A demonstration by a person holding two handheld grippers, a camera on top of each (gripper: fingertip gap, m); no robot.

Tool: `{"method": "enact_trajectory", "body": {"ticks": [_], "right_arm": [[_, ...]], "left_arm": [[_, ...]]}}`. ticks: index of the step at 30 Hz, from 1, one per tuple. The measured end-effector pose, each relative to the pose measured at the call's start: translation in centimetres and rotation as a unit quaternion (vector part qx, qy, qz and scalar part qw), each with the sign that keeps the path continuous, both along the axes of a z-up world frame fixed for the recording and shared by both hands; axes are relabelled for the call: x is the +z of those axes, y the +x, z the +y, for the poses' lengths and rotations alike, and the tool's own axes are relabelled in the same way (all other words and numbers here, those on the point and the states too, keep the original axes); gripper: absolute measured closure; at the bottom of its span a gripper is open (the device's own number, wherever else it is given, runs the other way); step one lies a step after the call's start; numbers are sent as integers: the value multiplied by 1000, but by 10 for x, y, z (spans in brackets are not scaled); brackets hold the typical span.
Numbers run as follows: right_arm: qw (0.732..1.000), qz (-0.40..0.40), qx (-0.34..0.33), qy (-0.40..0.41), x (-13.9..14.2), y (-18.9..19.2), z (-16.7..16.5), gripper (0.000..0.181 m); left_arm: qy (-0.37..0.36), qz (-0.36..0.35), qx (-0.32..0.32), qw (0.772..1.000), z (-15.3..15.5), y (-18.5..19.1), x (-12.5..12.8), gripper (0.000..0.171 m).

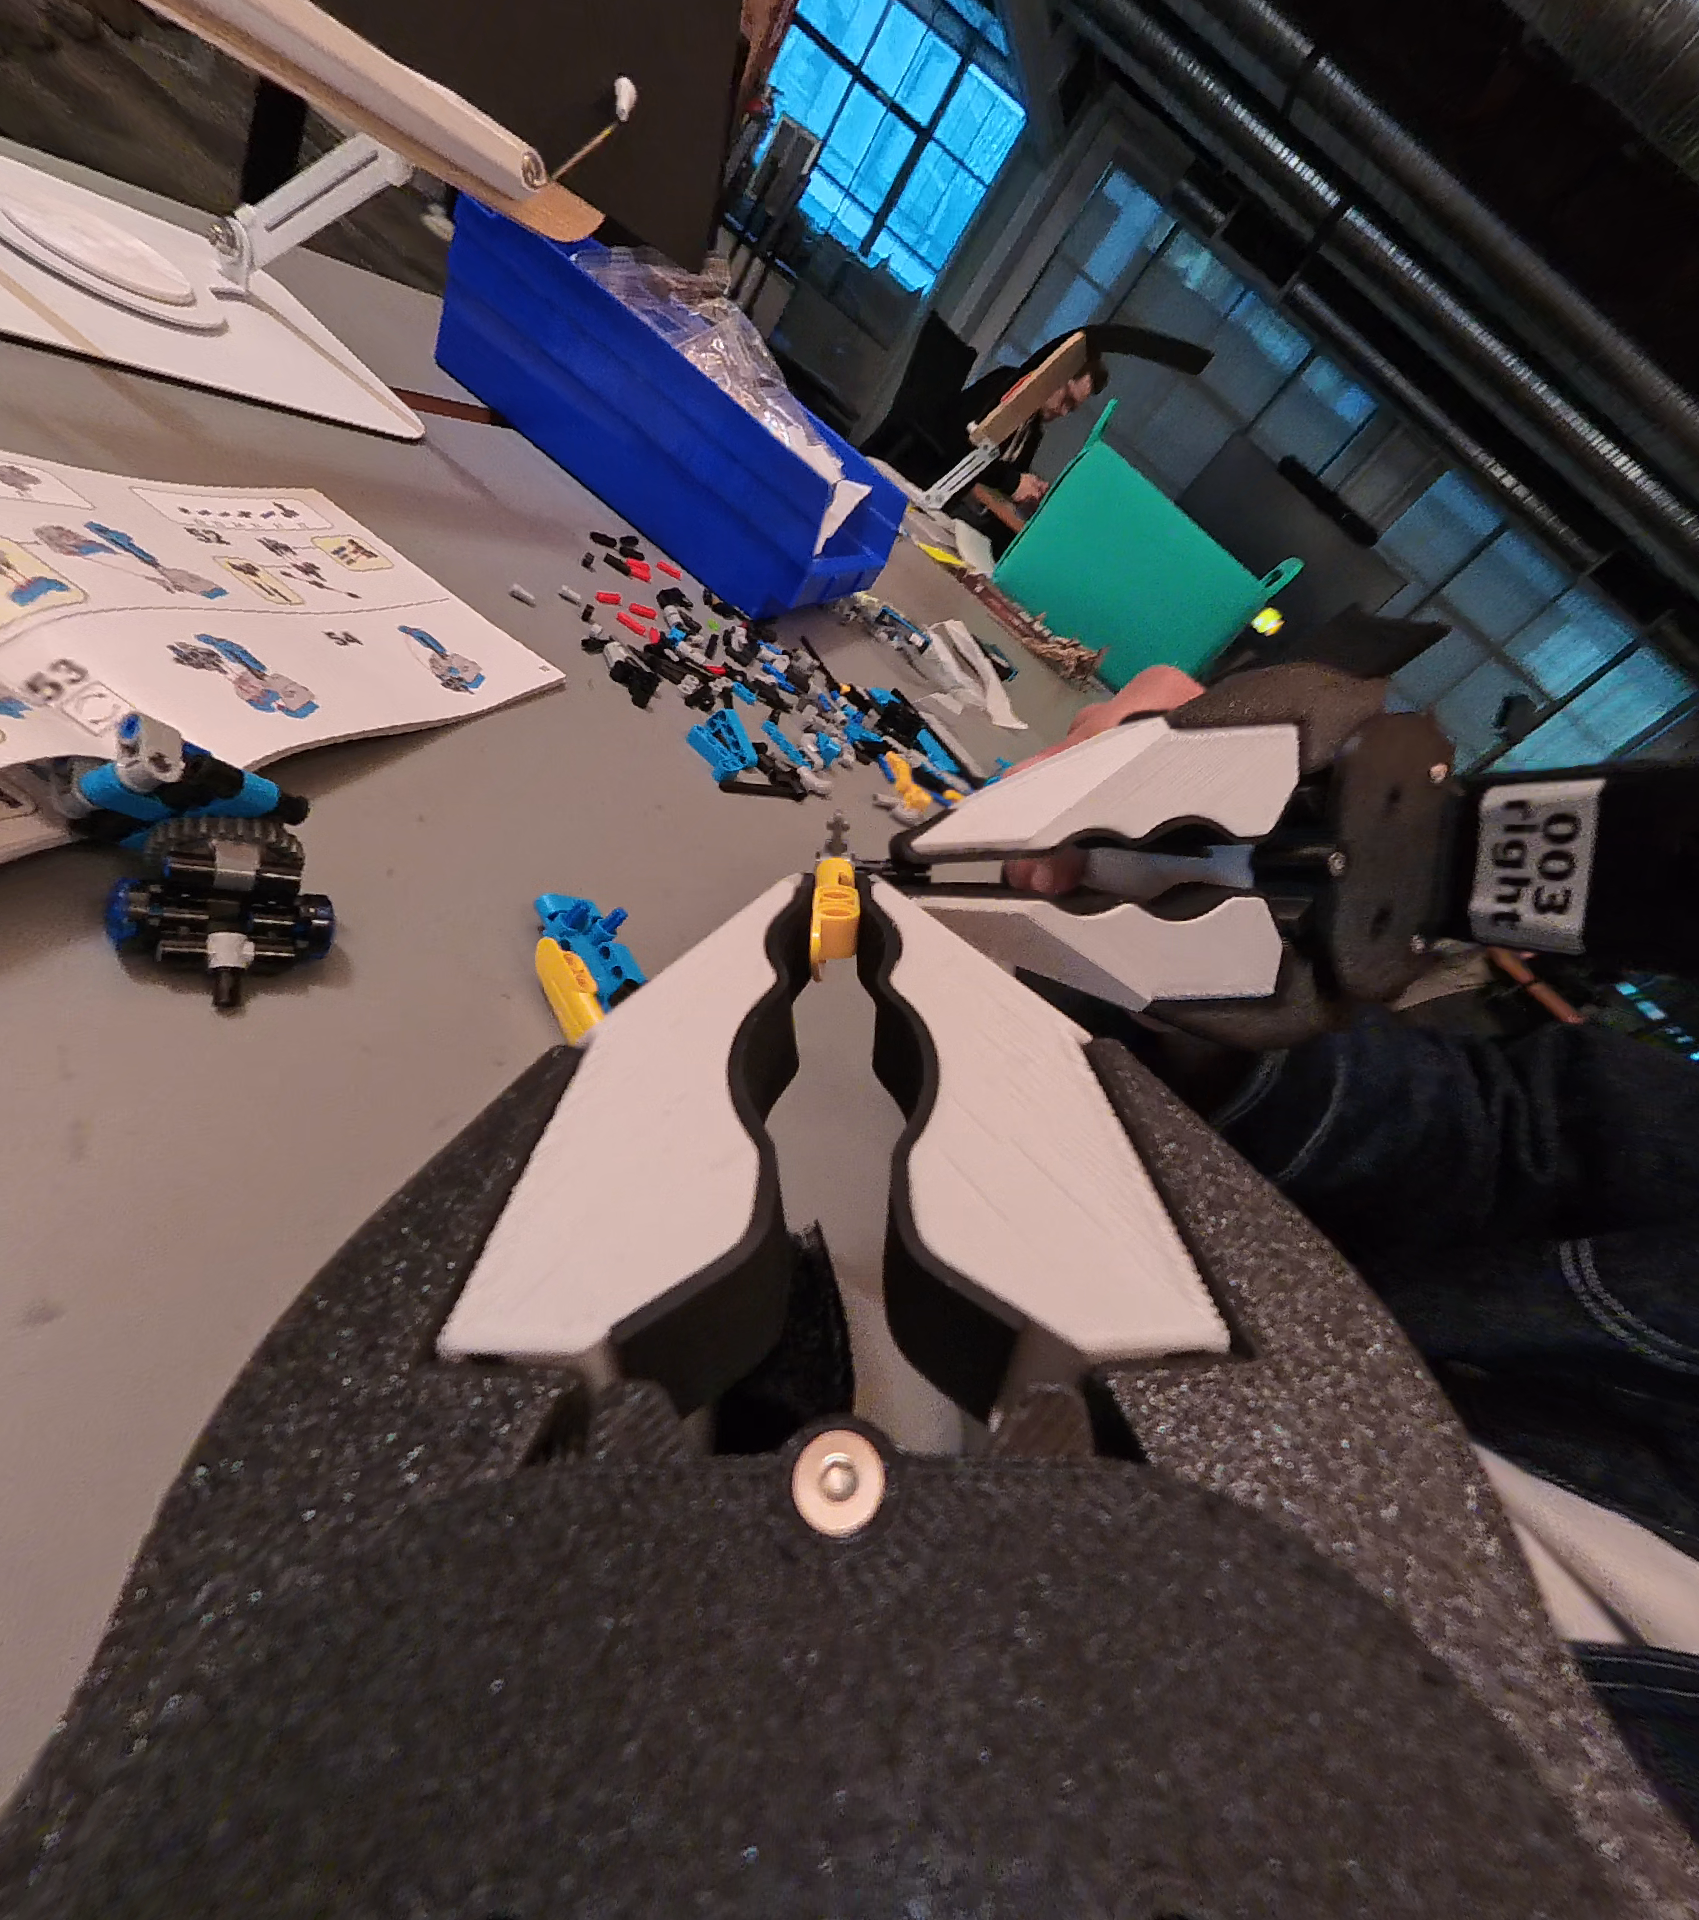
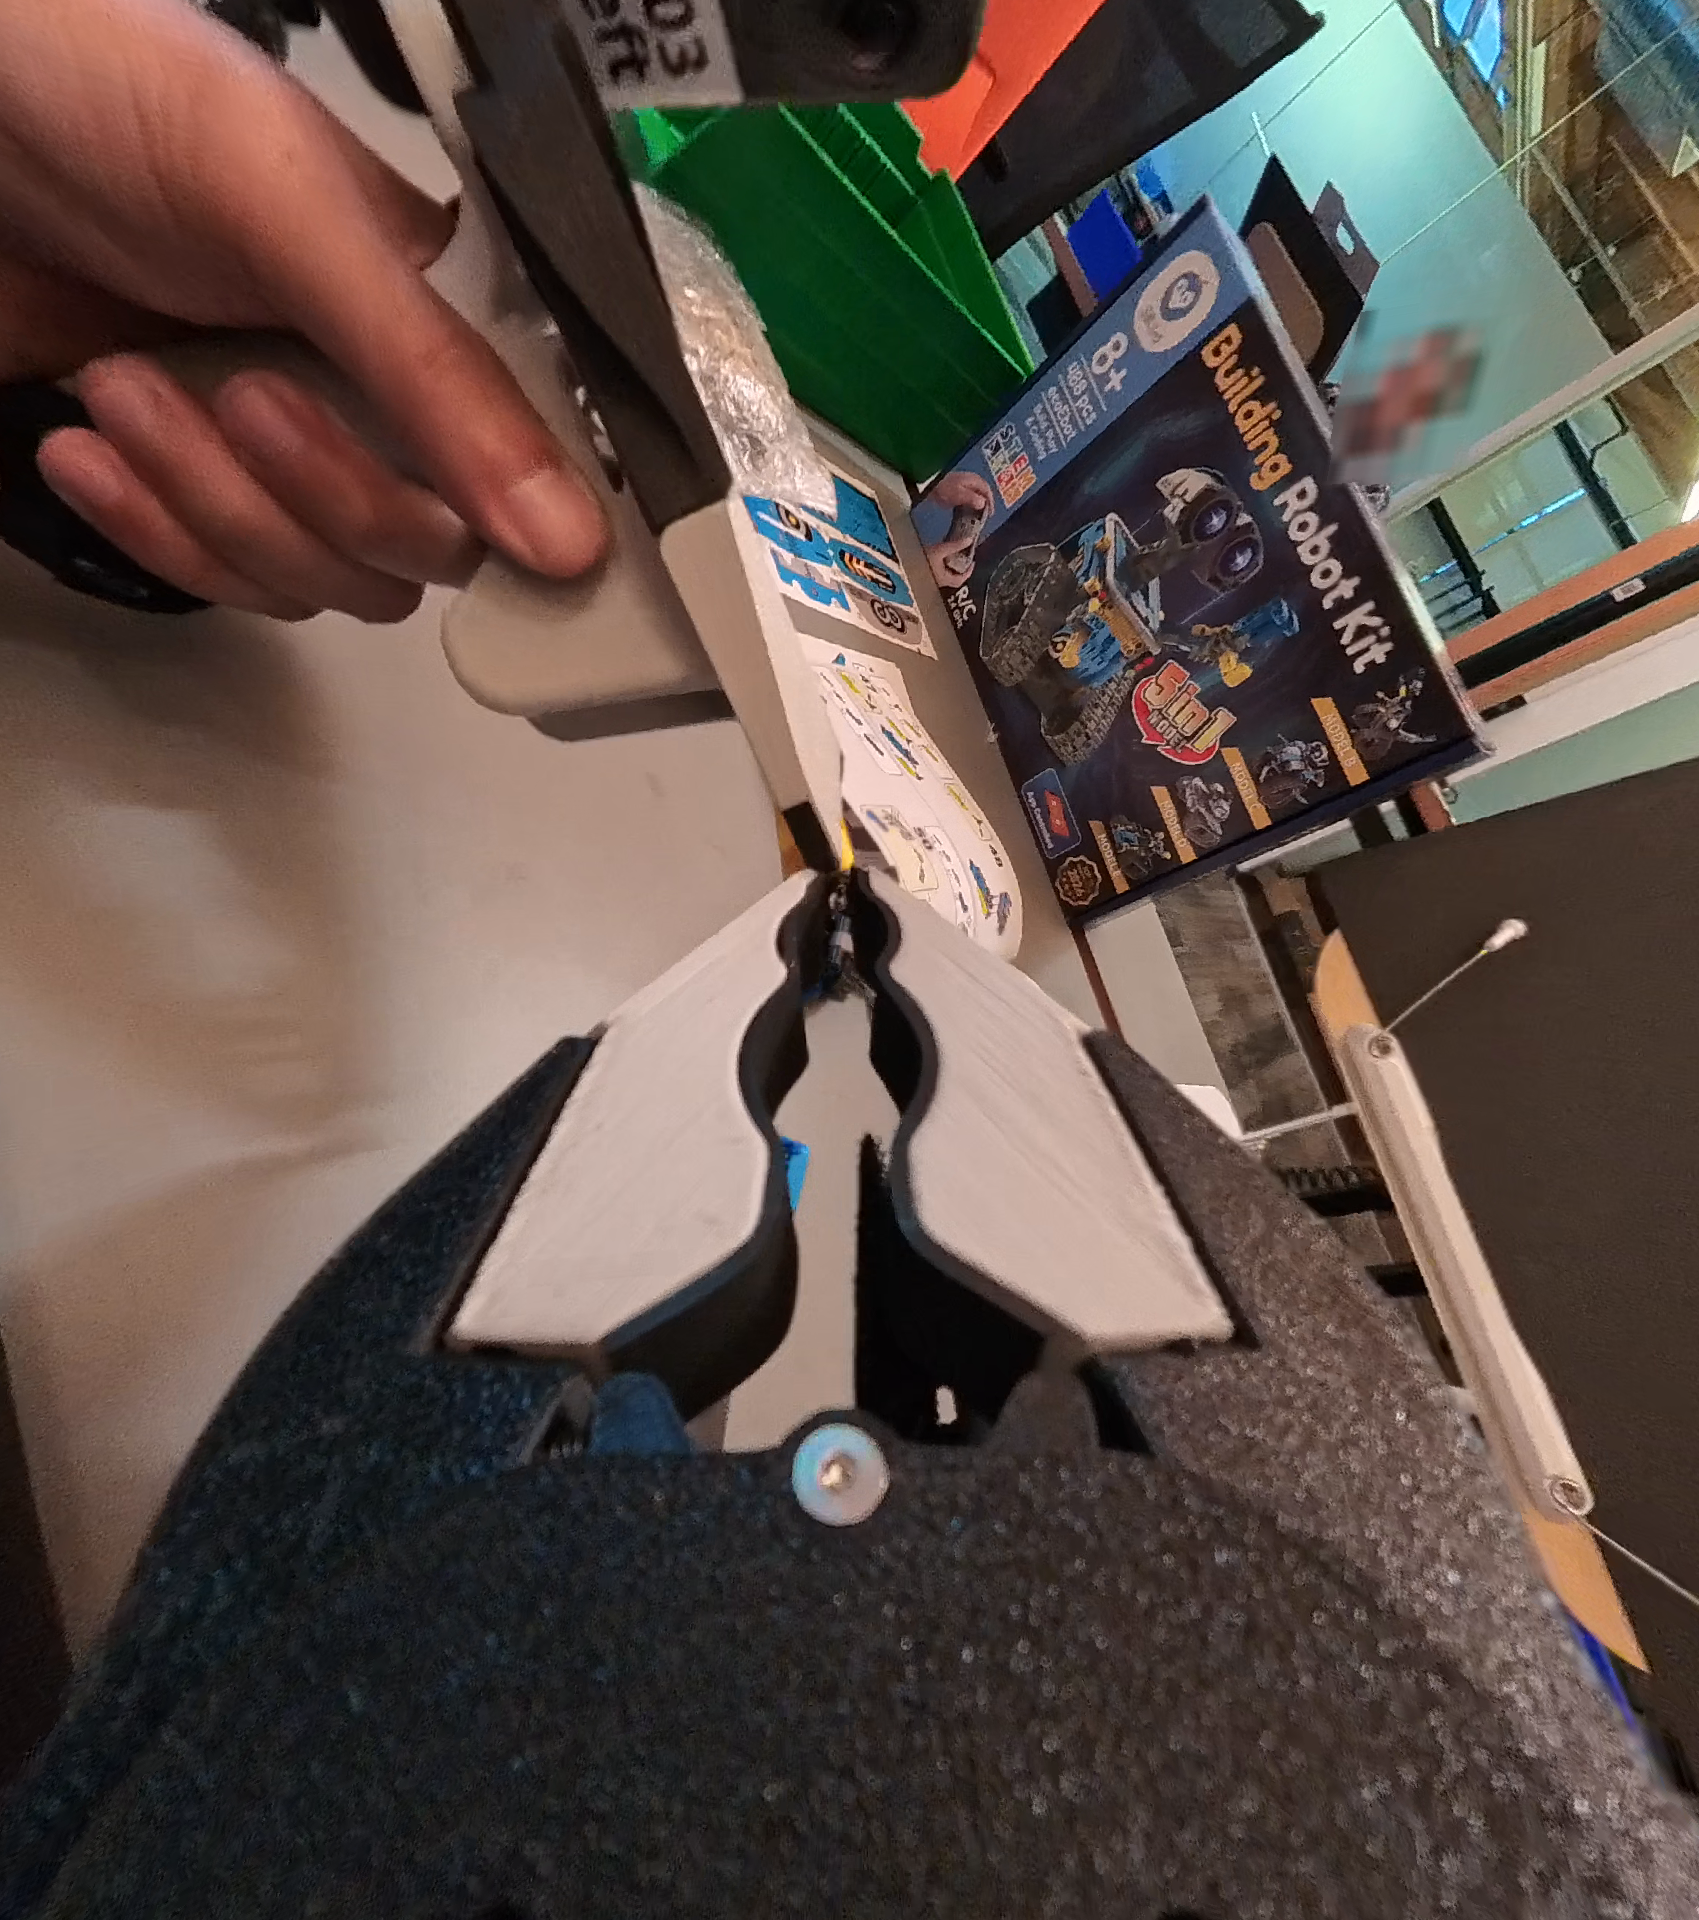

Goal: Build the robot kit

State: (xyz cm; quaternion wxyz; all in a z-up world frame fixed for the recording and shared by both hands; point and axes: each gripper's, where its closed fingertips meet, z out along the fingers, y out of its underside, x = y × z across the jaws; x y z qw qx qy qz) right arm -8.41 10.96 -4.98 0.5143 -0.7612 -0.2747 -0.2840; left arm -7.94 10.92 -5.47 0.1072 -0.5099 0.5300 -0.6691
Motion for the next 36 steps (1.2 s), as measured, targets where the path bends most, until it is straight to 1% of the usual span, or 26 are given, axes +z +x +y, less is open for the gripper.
{"method": "enact_trajectory", "body": {"ticks": [2,6,8,11,12,13,14,16,17,19,22,24,25,26,27,28,29,30,31,32,33,34,36], "right_arm": [[1000,-5,0,-5,-1,-1,0,178],[1000,-15,10,-7,-2,-3,-1,178],[1000,-19,17,-7,-3,-4,-2,178],[1000,-3,25,0,-3,-9,-1,179],[999,29,21,7,-2,-9,0,179],[997,77,28,15,1,-10,0,180],[993,108,37,30,7,-11,-2,181],[996,80,28,25,7,-10,-3,181],[996,81,26,24,4,-10,-3,181],[990,134,40,25,5,-13,-4,181],[972,224,59,29,9,-9,-8,181],[959,276,65,15,6,-4,-10,181],[956,288,59,6,2,1,-11,181],[952,300,55,-16,-4,6,-13,181],[948,310,41,-58,-16,13,-17,181],[950,303,21,-77,-24,25,-22,181],[944,313,18,-103,-32,31,-30,181],[922,350,17,-164,-48,32,-42,181],[898,380,-2,-221,-65,39,-56,181],[890,390,-16,-237,-75,49,-67,181],[872,418,-9,-254,-83,51,-78,181],[846,454,-6,-278,-89,52,-90,181],[822,501,-21,-271,-95,65,-102,181]], "left_arm": [[26,-5,4,1000,-1,-1,-1,165],[32,-5,-1,999,-3,-2,-2,165],[18,-2,-5,1000,-3,-2,-2,165],[-25,-5,-15,1000,-3,-3,4,165],[-34,-9,-17,999,-3,-4,6,165],[-50,-15,-24,998,-3,-6,10,165],[-61,-24,-31,997,-5,-7,15,165],[-41,-24,-28,998,-6,-6,13,165],[-29,-23,-25,999,-5,-6,11,165],[-23,-28,-27,999,-6,-7,12,165],[-8,-25,-20,999,-6,-5,10,164],[7,-20,-3,1000,-1,-2,6,164],[24,-9,16,1000,4,1,1,164],[47,9,35,998,10,3,-8,164],[71,25,48,996,15,5,-16,164],[90,35,57,994,17,6,-22,164],[102,39,59,992,16,7,-25,164],[114,42,56,991,14,7,-27,164],[129,46,56,989,13,8,-31,164],[142,50,56,987,12,8,-34,164],[152,53,53,986,10,9,-36,164],[157,55,50,985,8,9,-38,164],[158,55,47,985,7,9,-38,164]]}}
